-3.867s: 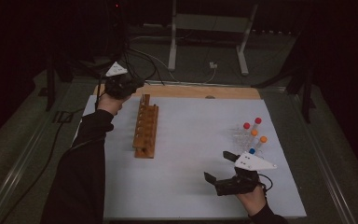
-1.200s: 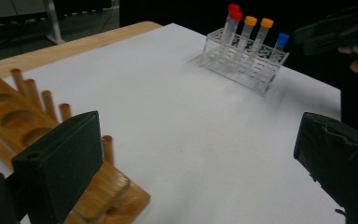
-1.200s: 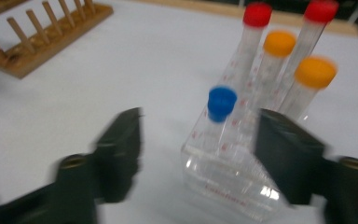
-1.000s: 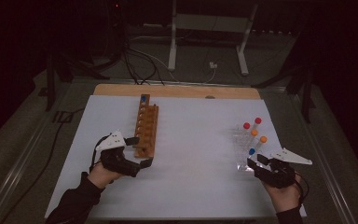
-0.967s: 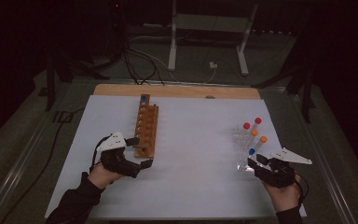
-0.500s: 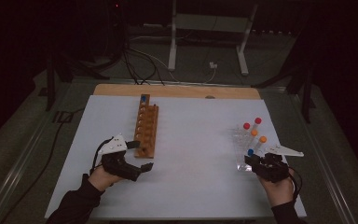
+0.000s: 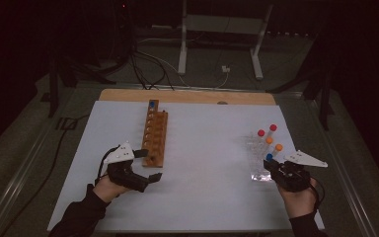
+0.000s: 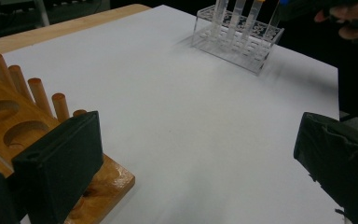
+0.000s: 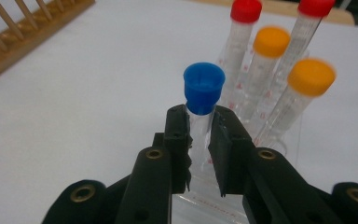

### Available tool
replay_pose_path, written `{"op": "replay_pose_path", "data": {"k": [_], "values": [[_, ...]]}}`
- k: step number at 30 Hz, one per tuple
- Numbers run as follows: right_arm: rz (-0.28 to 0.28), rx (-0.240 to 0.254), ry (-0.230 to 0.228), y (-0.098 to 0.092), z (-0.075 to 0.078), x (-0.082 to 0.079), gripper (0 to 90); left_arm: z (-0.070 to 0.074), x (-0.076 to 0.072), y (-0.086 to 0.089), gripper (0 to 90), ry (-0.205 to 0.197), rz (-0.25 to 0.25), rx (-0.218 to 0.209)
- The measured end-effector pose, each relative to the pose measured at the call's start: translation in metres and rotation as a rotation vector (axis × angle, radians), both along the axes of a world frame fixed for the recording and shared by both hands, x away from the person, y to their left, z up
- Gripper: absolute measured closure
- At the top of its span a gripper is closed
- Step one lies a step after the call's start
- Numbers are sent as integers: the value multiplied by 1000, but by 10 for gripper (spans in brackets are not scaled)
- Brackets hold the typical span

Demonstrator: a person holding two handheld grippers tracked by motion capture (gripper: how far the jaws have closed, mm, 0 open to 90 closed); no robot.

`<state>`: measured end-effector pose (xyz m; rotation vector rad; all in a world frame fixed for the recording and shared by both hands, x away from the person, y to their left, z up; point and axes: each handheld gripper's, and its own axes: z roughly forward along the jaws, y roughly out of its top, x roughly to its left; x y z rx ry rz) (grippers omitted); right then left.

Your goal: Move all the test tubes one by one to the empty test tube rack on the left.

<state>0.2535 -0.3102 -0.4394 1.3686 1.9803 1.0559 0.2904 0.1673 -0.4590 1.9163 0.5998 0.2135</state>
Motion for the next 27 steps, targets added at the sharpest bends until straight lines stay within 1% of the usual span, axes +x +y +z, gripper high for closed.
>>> {"op": "replay_pose_path", "data": {"k": [4,7,11,15,19,22,24,27], "values": [[2,-12,-32,0,10,-5,774,1,0,0,21,1,-3,-5],[1,-10,-60,0,17,-10,774,2,-1,0,21,0,-8,-4],[-1,-15,-111,2,29,-17,774,4,-1,-1,21,4,-14,-10],[26,-5,-146,8,37,-22,774,6,-2,-3,21,1,-26,-6],[75,2,-156,20,39,-25,774,7,-4,-5,21,7,-44,-15],[119,6,-140,31,35,-24,774,8,-5,-7,21,16,-54,-21],[147,10,-130,38,31,-22,774,9,-6,-10,21,15,-66,-14],[178,10,-122,49,25,-20,774,10,-7,-14,21,18,-87,-17]]}}
